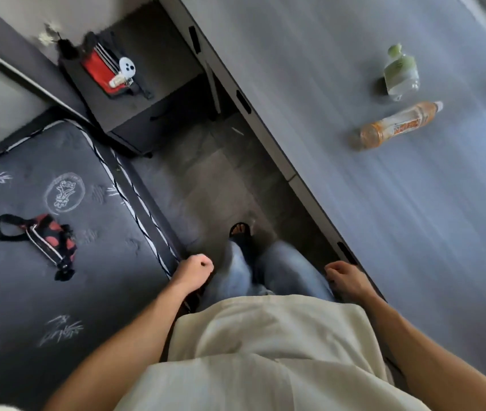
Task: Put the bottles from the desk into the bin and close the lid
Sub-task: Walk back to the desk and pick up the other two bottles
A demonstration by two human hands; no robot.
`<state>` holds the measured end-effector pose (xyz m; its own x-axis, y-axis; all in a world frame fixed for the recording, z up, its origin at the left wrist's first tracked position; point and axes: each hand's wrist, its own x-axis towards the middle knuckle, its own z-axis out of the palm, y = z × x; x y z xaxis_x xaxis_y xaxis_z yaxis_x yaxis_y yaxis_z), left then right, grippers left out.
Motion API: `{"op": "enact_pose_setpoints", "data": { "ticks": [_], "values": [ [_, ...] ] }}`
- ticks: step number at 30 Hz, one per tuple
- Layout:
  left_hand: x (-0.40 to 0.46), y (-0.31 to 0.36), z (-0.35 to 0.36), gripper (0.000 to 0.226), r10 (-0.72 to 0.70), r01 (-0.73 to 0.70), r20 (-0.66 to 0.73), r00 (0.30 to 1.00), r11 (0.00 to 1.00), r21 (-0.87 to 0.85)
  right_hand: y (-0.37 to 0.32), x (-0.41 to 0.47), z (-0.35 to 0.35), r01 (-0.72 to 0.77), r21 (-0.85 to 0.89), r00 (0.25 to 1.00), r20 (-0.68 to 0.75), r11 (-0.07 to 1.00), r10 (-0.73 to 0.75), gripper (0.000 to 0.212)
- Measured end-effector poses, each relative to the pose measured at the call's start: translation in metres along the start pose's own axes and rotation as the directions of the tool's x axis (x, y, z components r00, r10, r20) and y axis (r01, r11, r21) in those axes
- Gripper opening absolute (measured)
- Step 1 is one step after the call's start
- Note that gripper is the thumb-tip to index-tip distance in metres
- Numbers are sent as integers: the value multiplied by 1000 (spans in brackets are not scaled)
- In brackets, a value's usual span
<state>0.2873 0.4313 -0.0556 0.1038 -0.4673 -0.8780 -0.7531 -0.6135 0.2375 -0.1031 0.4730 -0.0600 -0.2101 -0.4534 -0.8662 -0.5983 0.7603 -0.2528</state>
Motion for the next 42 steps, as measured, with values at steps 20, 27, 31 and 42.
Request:
{"op": "enact_pose_setpoints", "data": {
  "ticks": [20,27,31,42],
  "values": [
    [82,189,-102,18,128,-166,119,985,892,421,-56,30,-67,-51,450,983,-136,891,125,14],
    [97,317,-106,15,332,-358,133,934,851,386,-110,55,-159,137,662,918,-365,737,157,21],
    [113,435,-88,24,451,-469,134,882,863,187,-143,84,-209,159,727,850,-445,669,282,42],
    [133,659,0,86,228,-198,97,969,948,-248,-208,160,-262,94,829,693,-452,552,561,86]
  ]
}}
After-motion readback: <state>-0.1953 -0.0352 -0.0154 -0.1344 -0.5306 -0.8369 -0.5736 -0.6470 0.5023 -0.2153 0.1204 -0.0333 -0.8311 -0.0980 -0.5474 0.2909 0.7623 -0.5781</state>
